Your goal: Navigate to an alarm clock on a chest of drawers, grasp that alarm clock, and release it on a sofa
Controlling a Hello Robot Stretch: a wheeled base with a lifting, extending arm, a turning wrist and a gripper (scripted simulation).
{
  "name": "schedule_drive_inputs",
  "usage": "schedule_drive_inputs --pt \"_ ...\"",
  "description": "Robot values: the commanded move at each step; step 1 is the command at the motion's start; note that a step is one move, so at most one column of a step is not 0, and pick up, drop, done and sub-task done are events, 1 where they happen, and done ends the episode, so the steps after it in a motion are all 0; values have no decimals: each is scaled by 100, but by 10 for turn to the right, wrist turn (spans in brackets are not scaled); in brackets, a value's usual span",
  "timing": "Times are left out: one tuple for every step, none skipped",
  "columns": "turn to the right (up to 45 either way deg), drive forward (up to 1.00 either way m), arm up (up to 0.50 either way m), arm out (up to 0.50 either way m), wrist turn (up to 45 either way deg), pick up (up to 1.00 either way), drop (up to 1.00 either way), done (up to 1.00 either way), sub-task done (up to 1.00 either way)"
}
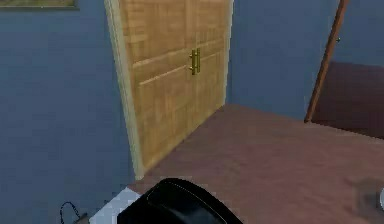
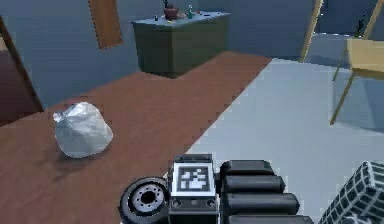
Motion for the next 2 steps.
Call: schedule_drive_inputs --pt "450 0 0 0 0 0 0 0 0" --pt "240 0 0 0 0 0 0 0 0"
